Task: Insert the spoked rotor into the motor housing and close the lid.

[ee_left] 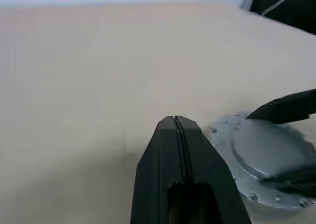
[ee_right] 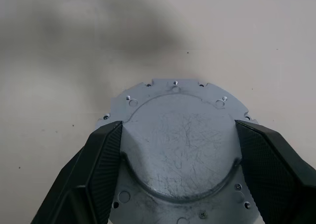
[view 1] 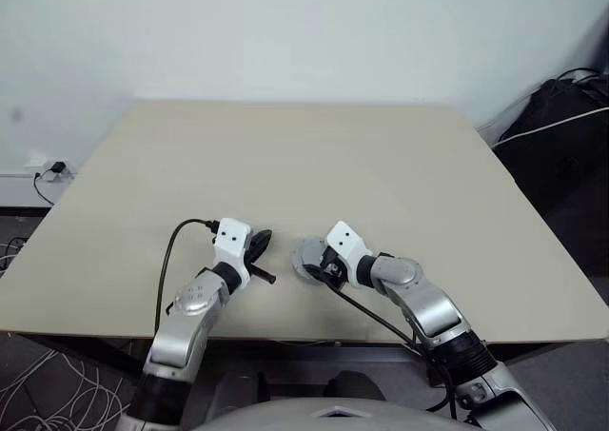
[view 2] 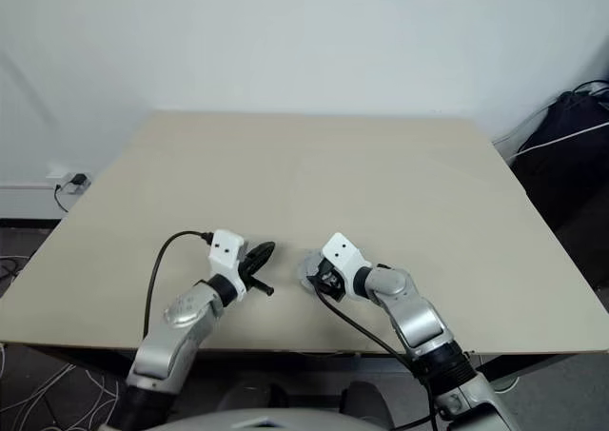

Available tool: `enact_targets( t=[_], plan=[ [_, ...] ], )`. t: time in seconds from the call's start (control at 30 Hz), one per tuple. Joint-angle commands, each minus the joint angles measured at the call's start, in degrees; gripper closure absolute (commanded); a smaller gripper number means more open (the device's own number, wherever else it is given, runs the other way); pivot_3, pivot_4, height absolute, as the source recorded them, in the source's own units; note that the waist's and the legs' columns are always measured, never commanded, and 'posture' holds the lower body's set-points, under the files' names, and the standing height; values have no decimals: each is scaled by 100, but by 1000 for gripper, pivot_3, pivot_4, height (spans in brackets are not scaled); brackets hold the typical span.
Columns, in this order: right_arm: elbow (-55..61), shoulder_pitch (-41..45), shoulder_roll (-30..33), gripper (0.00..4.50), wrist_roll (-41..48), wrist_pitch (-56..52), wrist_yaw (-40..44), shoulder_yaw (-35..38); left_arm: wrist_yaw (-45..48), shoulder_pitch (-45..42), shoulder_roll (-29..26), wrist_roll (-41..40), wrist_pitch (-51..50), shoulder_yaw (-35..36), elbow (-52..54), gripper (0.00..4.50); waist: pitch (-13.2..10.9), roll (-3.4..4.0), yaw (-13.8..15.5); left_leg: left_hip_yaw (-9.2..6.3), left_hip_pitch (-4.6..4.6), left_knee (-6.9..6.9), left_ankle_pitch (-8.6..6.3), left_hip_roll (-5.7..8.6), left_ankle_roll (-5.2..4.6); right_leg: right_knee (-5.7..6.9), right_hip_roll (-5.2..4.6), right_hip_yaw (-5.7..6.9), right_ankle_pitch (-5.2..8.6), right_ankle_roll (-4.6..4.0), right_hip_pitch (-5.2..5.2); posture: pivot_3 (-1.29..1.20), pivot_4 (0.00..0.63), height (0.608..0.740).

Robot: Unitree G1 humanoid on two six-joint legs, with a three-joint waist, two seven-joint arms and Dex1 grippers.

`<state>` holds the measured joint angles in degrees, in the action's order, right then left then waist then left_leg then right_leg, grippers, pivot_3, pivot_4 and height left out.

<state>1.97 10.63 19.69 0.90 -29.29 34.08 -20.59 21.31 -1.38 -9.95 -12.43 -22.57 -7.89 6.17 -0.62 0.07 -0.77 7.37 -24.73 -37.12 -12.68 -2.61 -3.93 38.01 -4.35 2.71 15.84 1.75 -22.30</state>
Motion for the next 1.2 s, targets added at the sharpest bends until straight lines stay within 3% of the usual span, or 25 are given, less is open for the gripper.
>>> enact_targets(
  t=[0.03, 0.47, 1.17, 1.2],
  plan=[
    [-95, -89, -19, 1273, -100, -174, -79, -55, 318, -603, 56, -451, -604, 229, -454, 4500, 0, -8, -6, 0, 2, 0, 0, 0, 0, -1, 2, 0, -1, 1, 3, 0, 0, 740],
    [63, -187, -110, 1273, -89, -255, -197, -37, 1437, -1950, 0, -818, -1659, 66, -1805, 4500, -2, -16, -57, -1, 7, -7, 1, 0, 0, -1, 2, -1, -4, 6, 12, 0, 0, 740],
    [360, -365, -219, 1273, 97, -338, -249, 81, 1460, -2025, 86, -411, -2061, -405, -2127, 4500, 3, -18, -44, -5, 6, -4, 1, 2, 1, -3, -25, -23, -4, 2, 11, 0, 0, 740],
    [435, -397, -248, 923, 168, -372, -239, 138, 1459, -2014, 97, -401, -2064, -410, -2124, 4500, 3, -18, -41, -5, 5, -2, 0, 2, 1, -6, -27, -23, -4, 2, 10, 0, 0, 740]
  ],
)
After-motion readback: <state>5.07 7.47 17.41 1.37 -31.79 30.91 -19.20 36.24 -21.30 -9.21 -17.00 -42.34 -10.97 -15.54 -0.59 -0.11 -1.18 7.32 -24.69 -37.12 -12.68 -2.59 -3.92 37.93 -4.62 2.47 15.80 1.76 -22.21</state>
